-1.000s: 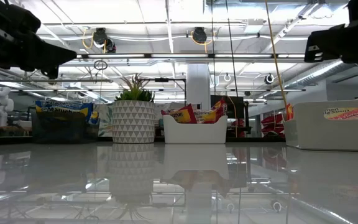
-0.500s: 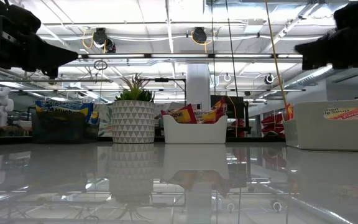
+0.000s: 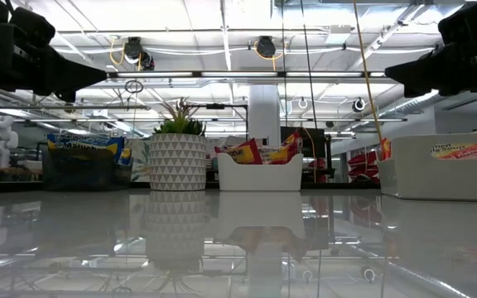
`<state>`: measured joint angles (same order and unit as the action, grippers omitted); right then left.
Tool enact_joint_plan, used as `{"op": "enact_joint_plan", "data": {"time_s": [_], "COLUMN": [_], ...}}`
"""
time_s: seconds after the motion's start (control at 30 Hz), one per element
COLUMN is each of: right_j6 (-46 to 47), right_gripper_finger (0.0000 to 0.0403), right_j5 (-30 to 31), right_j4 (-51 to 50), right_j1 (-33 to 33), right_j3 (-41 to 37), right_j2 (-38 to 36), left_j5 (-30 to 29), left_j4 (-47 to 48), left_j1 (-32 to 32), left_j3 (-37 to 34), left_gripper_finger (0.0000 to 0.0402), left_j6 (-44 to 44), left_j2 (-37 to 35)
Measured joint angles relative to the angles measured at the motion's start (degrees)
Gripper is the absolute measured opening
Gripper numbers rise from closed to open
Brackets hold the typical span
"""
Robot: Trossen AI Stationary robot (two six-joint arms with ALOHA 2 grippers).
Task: Sort Maruchan noodles
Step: Return to Home Position
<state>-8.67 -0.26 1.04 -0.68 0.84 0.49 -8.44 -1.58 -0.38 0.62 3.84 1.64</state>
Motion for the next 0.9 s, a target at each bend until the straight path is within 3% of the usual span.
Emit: {"op": "enact_joint_plan", "data": {"time_s": [0.33, 0.53, 0.9], "right_j6": [1.55, 1.57, 1.57], "right_gripper_finger": [0.0000, 0.0000, 0.0000], "right_j5": [0.07, 0.16, 0.21], "right_j4": [0.81, 0.90, 1.07], "right_j1": [0.01, 0.01, 0.01], "right_j3": [0.00, 0.00, 0.00], "right_j2": [0.00, 0.00, 0.00], "left_j5": [0.06, 7.65, 7.84], "left_j4": [-0.02, 1.00, -0.04], "left_j1": [2.83, 5.95, 5.99], "left_j3": [0.00, -0.04, -0.11], "left_gripper_finger": [0.0003, 0.0003, 0.0003], "left_j6": [1.62, -0.38, -1.32], "left_j2": [-0.49, -0.49, -0.49]}}
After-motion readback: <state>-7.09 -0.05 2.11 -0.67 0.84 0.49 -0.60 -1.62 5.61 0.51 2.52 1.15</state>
